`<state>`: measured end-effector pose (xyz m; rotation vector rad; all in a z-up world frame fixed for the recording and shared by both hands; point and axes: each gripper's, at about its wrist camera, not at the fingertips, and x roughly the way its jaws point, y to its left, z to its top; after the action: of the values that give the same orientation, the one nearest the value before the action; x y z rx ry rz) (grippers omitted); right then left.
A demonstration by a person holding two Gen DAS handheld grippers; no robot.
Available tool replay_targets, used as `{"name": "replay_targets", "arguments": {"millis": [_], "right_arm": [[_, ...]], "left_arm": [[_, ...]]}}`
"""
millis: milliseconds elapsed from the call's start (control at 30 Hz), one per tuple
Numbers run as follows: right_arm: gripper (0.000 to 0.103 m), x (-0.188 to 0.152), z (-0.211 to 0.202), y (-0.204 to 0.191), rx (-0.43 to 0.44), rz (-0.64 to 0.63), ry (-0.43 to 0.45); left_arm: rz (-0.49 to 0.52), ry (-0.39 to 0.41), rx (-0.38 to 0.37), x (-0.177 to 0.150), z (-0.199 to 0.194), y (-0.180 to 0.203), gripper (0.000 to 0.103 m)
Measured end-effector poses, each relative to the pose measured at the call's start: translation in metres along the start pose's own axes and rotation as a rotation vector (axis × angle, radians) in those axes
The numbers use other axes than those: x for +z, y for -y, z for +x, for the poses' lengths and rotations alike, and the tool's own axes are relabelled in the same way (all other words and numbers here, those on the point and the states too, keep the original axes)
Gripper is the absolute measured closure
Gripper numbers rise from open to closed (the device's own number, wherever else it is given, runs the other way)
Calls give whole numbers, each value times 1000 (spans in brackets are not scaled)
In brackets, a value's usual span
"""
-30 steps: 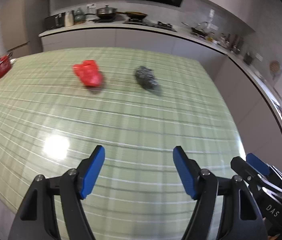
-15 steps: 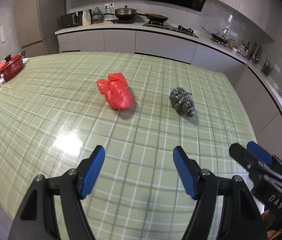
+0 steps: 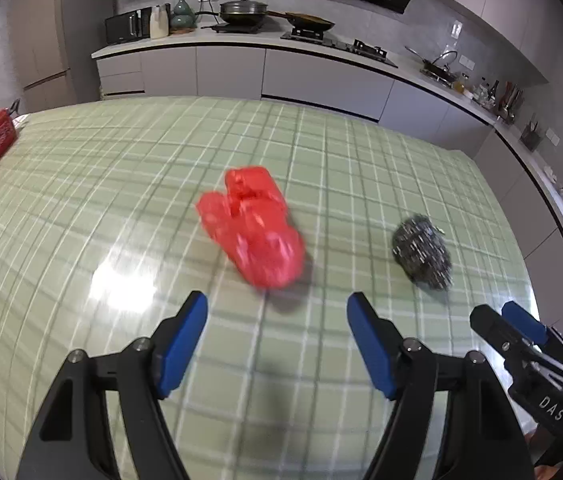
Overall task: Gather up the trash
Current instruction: 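Grasp the steel wool with right tool while left tool grasps red bag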
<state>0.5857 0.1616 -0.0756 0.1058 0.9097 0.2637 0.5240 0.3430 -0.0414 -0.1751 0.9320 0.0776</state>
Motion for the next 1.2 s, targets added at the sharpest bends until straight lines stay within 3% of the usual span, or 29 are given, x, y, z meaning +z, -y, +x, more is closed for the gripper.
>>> {"name": "replay_targets", "arguments": {"millis": [467,700,800,867,1033,1133,1200], "right_arm": [[27,41,64,-6,-55,-15,-35],[27,42,90,-9,-41,-27,-64],[27,41,93,-9,-40,-33,-68],[27,39,96,-9,-38,-33,-67],[30,35,98,-12,-58,-44,-57],[48,30,96,-15,-74,-56,-46],[52,31,96,-13,-81,-61,-44]], "left_arm": [[-4,-38,-21,45,55,-11,29],[-32,-106,-51,43,73,-21,29],[-17,-55,-54,44,57,-21,29],[2,-36,-54,48,55,-17,22],[53,-82,-40,52,81,-11,23],[55,-67,-53,48,82,-15,40],[62,-58,-54,44,80,-17,51]]}}
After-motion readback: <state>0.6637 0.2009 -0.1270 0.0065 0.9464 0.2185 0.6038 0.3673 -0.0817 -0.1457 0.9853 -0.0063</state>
